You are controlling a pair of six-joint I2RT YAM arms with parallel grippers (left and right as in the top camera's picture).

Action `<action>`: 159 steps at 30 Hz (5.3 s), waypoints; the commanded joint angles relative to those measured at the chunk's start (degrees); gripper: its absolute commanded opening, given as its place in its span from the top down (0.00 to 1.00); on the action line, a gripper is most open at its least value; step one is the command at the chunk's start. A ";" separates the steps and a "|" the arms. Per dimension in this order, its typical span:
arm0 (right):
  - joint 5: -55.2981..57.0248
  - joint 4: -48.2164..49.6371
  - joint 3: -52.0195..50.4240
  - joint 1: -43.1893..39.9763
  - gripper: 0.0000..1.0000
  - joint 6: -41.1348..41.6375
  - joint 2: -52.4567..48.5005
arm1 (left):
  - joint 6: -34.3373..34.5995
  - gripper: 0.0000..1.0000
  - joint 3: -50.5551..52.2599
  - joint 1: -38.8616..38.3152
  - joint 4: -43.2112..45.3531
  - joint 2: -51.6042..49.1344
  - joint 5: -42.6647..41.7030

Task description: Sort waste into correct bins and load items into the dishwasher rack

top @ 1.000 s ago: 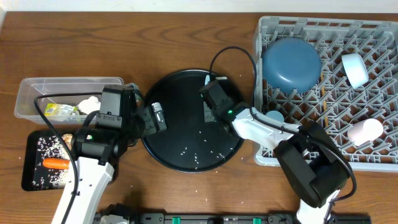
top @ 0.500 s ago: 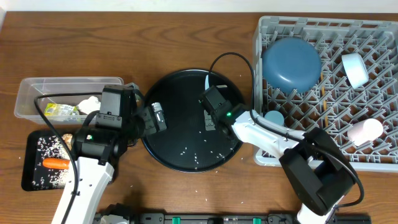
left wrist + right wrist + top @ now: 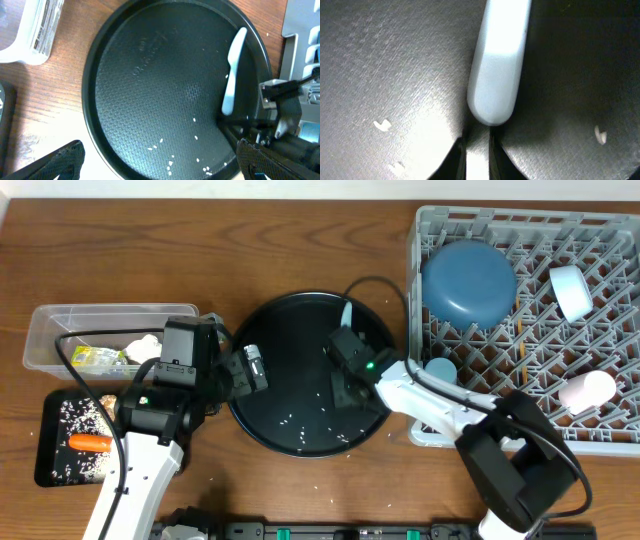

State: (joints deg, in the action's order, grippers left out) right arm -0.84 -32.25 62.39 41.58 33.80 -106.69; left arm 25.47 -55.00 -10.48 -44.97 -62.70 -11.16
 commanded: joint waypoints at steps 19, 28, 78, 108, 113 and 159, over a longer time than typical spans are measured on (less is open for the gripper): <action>-10.16 -13.84 2.01 1.73 0.98 -7.30 0.13 | -0.33 0.02 -0.61 0.28 -0.22 -0.17 0.74; -6.12 -13.77 9.01 -1.05 0.95 -7.96 11.10 | -0.33 0.02 -0.61 0.28 -0.22 -0.17 0.74; 4.46 3.26 9.11 -6.47 0.93 7.50 -15.58 | -0.33 0.02 -0.61 0.28 -0.22 -0.17 0.74; 15.04 5.18 13.84 -5.92 0.75 7.96 -12.92 | -0.33 0.02 -0.61 0.28 -0.22 -0.17 0.74; 15.87 5.92 14.19 -6.08 0.74 7.91 -12.87 | -0.33 0.02 -0.61 0.28 -0.22 -0.17 0.74; 20.61 5.73 18.43 -6.73 0.76 12.94 -11.87 | -0.33 0.02 -0.61 0.28 -0.22 -0.17 0.74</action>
State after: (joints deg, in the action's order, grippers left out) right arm 18.04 -26.72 80.68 35.38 45.69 -118.34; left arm 25.47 -55.00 -10.48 -45.04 -62.74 -11.16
